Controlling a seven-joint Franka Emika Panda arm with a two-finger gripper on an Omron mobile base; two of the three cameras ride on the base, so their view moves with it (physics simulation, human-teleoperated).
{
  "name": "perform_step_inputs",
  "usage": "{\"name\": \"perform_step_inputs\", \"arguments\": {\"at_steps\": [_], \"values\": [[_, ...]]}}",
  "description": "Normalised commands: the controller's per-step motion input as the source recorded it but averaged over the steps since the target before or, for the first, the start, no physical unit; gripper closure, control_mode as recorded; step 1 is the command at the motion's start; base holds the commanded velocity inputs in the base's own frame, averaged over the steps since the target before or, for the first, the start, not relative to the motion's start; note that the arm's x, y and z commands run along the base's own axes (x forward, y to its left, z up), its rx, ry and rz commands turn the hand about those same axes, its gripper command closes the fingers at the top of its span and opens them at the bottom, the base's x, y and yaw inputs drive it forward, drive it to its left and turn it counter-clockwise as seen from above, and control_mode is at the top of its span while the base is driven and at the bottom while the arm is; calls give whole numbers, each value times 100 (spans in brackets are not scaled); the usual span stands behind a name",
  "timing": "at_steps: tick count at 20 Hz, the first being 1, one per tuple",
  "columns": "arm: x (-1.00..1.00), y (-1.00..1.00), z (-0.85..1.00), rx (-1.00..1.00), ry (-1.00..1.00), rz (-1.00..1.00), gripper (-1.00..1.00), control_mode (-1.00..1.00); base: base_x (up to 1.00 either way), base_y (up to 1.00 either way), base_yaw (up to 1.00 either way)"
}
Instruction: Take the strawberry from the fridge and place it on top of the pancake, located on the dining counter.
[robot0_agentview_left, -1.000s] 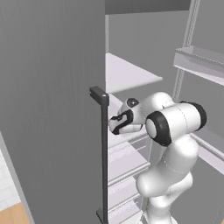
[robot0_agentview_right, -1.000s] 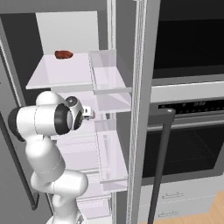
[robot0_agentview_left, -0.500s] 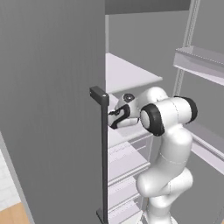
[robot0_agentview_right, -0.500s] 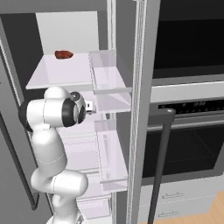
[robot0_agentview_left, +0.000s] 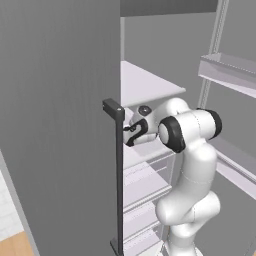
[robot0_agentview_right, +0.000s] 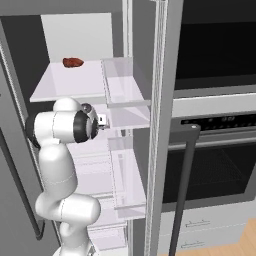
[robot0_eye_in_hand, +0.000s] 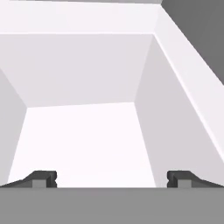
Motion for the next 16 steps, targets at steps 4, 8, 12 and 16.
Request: {"name": "perform_step_inputs", "arguments": {"at_steps": [4,8,12,16], "values": [[-22,0,-52,0,0,0,-100,-100,0,0,0],[-70,-9,-50,0,-6,0,-100,-100,0,0,0],[-50,-15,-21,0,-6,0,-100,-100,0,0,0],[0,-3,-6,0,0,-2,-100,-100,0,0,0]]}}
